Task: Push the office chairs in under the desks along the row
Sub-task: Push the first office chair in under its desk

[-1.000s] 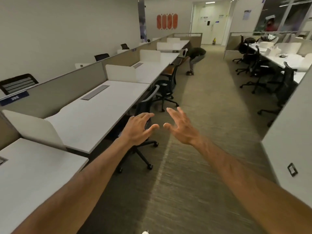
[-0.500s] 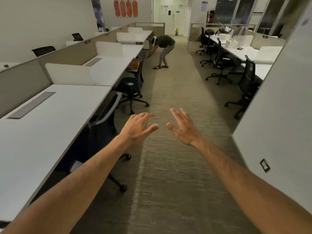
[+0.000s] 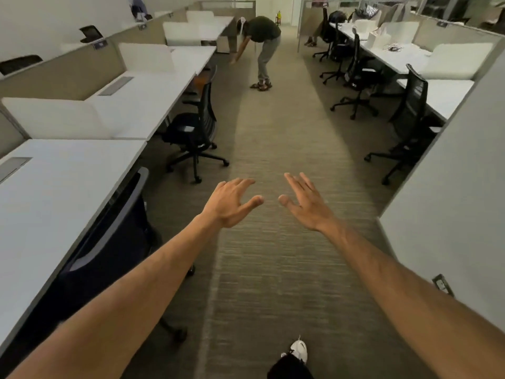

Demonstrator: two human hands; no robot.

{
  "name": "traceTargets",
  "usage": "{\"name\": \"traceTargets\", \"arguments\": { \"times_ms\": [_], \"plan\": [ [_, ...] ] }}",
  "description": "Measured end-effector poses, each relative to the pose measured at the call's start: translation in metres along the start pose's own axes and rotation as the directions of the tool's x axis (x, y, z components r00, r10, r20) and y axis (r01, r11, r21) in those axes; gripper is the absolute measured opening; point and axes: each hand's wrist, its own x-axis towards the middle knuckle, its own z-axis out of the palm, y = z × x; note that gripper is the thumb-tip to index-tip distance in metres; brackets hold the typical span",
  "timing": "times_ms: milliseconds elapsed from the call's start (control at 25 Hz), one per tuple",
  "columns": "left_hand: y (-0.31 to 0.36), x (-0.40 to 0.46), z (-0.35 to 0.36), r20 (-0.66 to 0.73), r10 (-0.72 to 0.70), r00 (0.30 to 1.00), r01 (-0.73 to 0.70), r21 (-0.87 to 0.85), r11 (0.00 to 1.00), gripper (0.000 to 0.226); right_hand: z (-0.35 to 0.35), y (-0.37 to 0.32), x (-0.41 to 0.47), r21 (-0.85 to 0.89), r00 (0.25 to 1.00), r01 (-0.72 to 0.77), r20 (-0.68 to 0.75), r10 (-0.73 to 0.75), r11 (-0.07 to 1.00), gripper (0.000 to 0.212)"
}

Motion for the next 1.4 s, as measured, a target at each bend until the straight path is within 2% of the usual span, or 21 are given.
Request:
{"name": "traceTargets", "arguments": {
  "times_ms": [240,480,720,880,1000,1200,1400],
  "plan": [
    [-0.023,0.135,0.018,0.002,-0.084,0.996,0.084,-0.03,0.996,0.097,-0.025,0.084,0.129,-0.009,0.994,0.031,0.11,-0.03,0.999,0.095],
    [-0.063,0.27,0.032,0.012,-0.089,0.996,0.089,-0.032,0.996,0.1,-0.038,0.146,0.257,-0.024,0.988,0.098,0.119,-0.094,0.995,0.091],
    [-0.139,0.435,0.063,0.025,-0.048,0.999,0.049,-0.021,0.999,0.095,-0.03,0.214,0.409,-0.047,0.991,0.076,0.11,-0.07,0.996,0.088],
    [-0.189,0.547,0.058,0.031,-0.034,0.999,0.036,-0.054,0.998,0.093,-0.035,0.247,0.514,-0.04,0.993,0.028,0.116,-0.023,0.999,0.097],
    [-0.223,0.628,0.051,0.022,-0.014,1.0,0.015,-0.043,0.999,0.095,-0.044,0.264,0.595,-0.047,0.995,0.016,0.098,-0.011,0.999,0.094],
    [-0.282,0.746,0.07,0.05,-0.028,0.998,0.031,-0.047,0.998,0.083,-0.039,0.307,0.72,-0.055,0.992,0.026,0.124,-0.019,0.998,0.092],
    [-0.344,0.868,0.086,0.023,-0.115,0.993,0.116,-0.019,0.993,0.1,-0.03,0.369,0.866,-0.059,0.983,0.092,0.165,-0.081,0.994,0.088]
  ]
}}
